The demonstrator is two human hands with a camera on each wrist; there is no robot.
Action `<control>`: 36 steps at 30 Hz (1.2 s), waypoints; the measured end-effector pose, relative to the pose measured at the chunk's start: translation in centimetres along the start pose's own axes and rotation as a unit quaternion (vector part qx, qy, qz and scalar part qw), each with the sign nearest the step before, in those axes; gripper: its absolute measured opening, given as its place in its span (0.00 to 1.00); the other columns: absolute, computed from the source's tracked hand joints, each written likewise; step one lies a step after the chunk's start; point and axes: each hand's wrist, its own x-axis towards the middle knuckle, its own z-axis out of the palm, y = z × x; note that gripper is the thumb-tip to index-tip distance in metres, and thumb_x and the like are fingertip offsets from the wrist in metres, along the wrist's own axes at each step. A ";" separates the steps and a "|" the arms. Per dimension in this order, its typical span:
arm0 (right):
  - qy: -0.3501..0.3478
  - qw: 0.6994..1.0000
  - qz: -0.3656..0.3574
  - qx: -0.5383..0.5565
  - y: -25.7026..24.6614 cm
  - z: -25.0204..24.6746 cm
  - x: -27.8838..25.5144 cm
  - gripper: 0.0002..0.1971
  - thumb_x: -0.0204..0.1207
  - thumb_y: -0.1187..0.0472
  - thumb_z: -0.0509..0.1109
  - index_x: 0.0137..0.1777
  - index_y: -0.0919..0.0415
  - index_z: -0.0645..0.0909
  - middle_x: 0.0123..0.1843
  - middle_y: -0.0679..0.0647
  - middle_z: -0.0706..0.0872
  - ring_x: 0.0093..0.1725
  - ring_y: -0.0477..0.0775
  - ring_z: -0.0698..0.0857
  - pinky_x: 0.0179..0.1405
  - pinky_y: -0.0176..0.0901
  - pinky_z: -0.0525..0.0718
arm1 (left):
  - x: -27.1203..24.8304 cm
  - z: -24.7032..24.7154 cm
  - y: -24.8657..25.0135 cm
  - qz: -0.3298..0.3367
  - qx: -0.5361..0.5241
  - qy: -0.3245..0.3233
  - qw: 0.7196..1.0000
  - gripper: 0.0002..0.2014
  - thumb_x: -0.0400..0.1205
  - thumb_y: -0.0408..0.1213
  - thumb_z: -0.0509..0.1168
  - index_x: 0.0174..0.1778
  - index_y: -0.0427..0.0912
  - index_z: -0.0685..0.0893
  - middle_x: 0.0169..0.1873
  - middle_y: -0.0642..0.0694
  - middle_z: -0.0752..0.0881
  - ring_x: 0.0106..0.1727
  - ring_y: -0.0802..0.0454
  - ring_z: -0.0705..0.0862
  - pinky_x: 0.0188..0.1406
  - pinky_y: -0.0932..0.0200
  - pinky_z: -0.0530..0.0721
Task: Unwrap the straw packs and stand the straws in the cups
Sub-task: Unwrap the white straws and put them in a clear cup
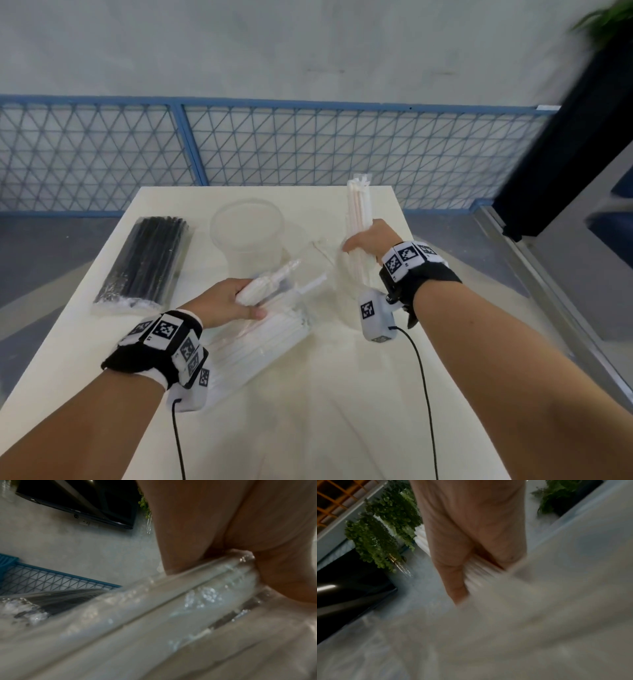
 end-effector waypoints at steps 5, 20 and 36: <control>-0.065 0.995 0.038 -0.069 1.5 0.4 -0.6 0.30 0.67 0.61 0.77 0.69 0.66 0.72 0.64 0.60 0.79 0.65 0.65 0.78 0.60 0.55 0.81 | -0.3 -0.2 -0.1 0.005 -0.026 -0.018 0.999 0.25 0.73 0.40 0.73 0.66 0.46 0.78 0.50 0.54 0.84 0.53 0.54 0.81 0.45 0.70 0.73; -0.060 0.925 -0.303 -0.221 -3.3 3.5 -8.6 0.09 0.74 0.65 0.69 0.52 0.65 0.86 0.45 0.53 0.85 0.45 0.48 0.81 0.49 0.36 0.80 | -2.0 -0.6 -0.4 0.053 -0.096 -0.042 0.993 0.19 0.68 0.51 0.72 0.55 0.62 0.79 0.44 0.62 0.89 0.47 0.67 0.87 0.48 0.74 0.79; -0.054 0.951 -0.302 -0.021 -1.7 11.5 -9.3 0.14 0.69 0.76 0.62 0.33 0.54 0.77 0.31 0.46 0.78 0.29 0.36 0.76 0.30 0.24 0.69 | -3.2 2.2 -2.2 0.121 -0.099 0.174 0.972 0.22 0.86 0.48 0.45 0.76 0.48 0.66 0.56 0.58 0.76 0.54 0.66 0.74 0.58 0.78 0.66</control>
